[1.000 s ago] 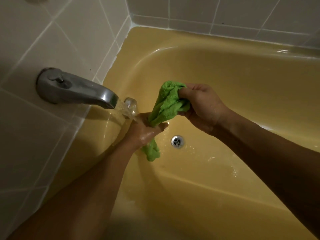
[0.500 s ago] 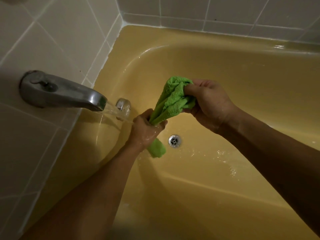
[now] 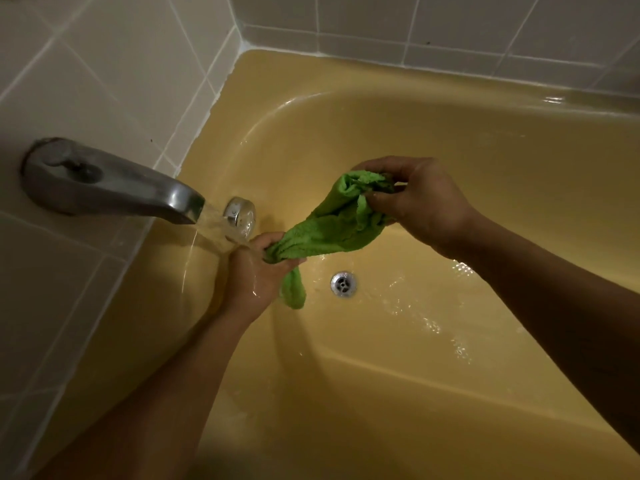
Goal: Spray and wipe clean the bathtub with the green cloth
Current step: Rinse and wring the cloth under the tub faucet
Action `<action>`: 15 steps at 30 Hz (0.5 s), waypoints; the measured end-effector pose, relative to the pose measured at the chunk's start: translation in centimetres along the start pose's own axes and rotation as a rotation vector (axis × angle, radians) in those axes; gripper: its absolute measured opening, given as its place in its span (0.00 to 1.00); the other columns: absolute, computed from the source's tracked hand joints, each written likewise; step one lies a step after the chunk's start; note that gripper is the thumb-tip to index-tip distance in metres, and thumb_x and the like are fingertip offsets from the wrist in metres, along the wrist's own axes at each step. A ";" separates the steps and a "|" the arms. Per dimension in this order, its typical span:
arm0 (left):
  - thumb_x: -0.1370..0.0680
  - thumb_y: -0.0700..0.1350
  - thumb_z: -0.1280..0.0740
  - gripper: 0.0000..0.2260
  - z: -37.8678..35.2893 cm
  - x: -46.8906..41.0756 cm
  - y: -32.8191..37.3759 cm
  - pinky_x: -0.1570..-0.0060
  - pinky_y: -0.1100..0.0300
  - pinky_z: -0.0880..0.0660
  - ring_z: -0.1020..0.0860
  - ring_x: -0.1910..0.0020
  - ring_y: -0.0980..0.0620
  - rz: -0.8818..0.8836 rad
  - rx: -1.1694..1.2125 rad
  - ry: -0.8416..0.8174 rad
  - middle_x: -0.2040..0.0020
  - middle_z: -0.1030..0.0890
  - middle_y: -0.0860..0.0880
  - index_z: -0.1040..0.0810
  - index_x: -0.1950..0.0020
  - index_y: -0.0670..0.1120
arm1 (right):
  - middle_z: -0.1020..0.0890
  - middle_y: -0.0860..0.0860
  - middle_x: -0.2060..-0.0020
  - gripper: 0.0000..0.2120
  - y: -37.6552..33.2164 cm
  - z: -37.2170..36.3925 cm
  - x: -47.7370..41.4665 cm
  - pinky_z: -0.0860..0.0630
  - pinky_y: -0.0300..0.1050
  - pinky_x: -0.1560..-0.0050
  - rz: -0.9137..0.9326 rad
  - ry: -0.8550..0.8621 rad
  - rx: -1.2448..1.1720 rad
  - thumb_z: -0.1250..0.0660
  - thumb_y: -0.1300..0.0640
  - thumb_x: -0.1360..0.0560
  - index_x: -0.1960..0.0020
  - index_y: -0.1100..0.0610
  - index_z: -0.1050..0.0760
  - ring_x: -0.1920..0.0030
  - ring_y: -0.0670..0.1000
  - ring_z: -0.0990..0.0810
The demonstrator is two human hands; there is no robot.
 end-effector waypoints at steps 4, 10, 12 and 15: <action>0.25 0.32 0.25 0.14 1.2 0.1 1.5 0.64 0.77 0.28 0.19 0.61 0.65 -0.098 -0.103 0.030 0.58 0.18 0.55 0.16 0.40 0.40 | 0.24 0.49 0.35 0.24 0.3 -1.7 0.3 0.20 0.47 0.40 -0.014 -0.123 0.153 0.24 0.53 0.25 0.31 0.43 0.24 0.38 0.50 0.23; 0.28 0.29 0.27 0.16 0.4 -0.7 3.1 0.62 0.67 0.22 0.21 0.61 0.67 -0.181 -0.138 -0.069 0.57 0.17 0.55 0.16 0.47 0.48 | 0.32 0.52 0.30 0.39 -0.1 -9.1 1.1 0.21 0.49 0.39 0.215 -0.320 0.703 0.22 0.45 0.29 0.22 0.44 0.35 0.37 0.51 0.26; 0.29 0.30 0.26 0.16 0.4 -0.7 3.4 0.64 0.72 0.26 0.22 0.61 0.67 -0.180 -0.151 -0.090 0.56 0.19 0.55 0.18 0.47 0.48 | 0.24 0.53 0.40 0.29 0.0 -10.2 0.6 0.21 0.52 0.48 0.269 -0.307 0.785 0.26 0.48 0.25 0.27 0.49 0.29 0.45 0.53 0.23; 0.29 0.39 0.21 0.22 0.6 -0.8 3.0 0.61 0.72 0.26 0.22 0.56 0.63 -0.177 -0.208 -0.143 0.50 0.21 0.54 0.23 0.39 0.50 | 0.18 0.54 0.51 0.14 -1.1 -9.8 -0.1 0.21 0.55 0.55 0.353 -0.224 0.738 0.32 0.57 0.23 0.38 0.55 0.18 0.54 0.55 0.20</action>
Point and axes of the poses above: each hand's wrist, its own x-axis away from the middle knuckle, its own z-axis out of the back of the hand, y = z × x, the point moved 9 cm from there along -x, towards the middle knuckle
